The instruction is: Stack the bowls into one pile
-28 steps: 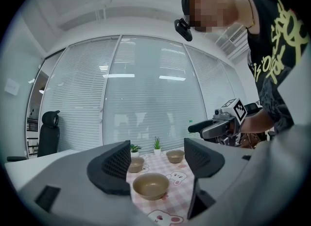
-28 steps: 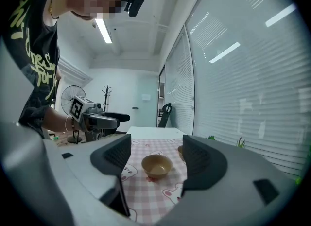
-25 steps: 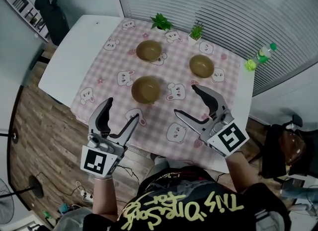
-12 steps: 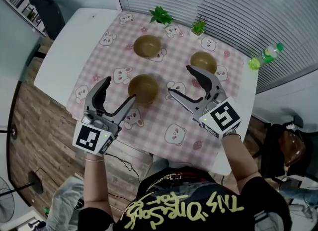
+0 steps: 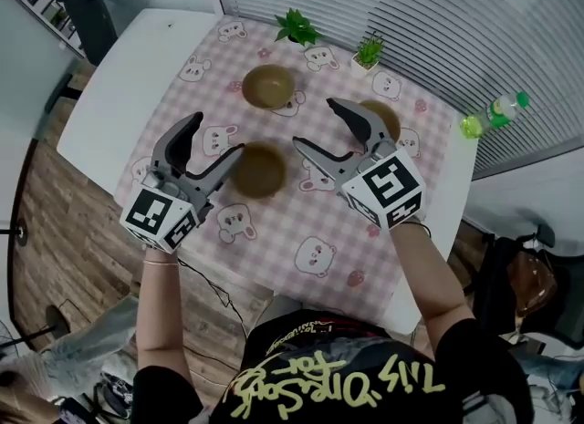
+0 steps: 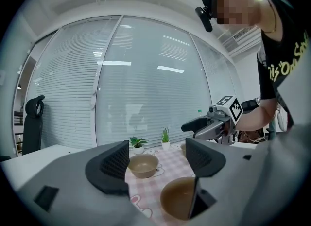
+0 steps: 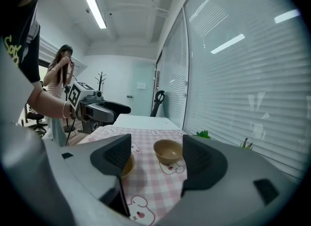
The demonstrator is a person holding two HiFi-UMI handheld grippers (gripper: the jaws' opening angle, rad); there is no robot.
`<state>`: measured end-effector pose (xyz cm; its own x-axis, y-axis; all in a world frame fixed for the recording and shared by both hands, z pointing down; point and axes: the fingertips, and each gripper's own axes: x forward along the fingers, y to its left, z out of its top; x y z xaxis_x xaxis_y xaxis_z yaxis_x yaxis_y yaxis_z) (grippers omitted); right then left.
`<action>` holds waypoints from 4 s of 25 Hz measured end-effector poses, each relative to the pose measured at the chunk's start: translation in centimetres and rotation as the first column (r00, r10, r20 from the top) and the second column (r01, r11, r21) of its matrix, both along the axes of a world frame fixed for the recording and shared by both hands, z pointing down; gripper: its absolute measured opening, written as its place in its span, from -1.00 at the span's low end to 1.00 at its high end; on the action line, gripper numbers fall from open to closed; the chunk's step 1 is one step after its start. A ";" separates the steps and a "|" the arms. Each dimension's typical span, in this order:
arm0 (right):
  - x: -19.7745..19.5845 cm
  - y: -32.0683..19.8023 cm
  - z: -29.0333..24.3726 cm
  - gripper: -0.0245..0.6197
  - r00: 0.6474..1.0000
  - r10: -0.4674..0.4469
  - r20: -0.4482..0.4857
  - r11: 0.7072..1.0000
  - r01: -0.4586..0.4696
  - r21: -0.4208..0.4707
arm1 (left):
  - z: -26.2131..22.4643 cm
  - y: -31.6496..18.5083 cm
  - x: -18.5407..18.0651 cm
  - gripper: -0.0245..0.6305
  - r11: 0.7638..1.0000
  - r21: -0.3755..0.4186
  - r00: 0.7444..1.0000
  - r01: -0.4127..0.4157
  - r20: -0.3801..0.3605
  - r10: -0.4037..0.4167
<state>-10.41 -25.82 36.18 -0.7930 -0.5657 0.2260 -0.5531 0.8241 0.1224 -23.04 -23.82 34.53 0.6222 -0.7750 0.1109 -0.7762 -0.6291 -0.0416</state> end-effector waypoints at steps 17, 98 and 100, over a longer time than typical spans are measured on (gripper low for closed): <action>-3.1 -6.3 6.4 0.10 0.986 0.051 -0.159 0.990 -0.070 -0.122 | 5.0 -7.8 -0.1 0.22 0.986 -0.090 0.989 -0.141 0.023 0.144; -1.5 -6.6 5.1 -0.01 0.940 0.257 -0.224 0.951 -0.288 -0.116 | 4.3 -9.6 6.8 0.26 0.897 -0.171 0.887 -0.407 0.162 0.433; -0.7 -6.0 4.6 -0.01 0.938 0.266 -0.221 0.950 -0.295 -0.106 | 3.8 -9.1 7.7 0.26 0.896 -0.169 0.885 -0.411 0.162 0.437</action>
<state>-11.15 -31.86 40.82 -0.5362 -0.7113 0.4544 -0.7395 0.6555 0.1534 -15.38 -32.94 38.30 0.8450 -0.4129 0.3399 -0.4187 -0.9062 -0.0597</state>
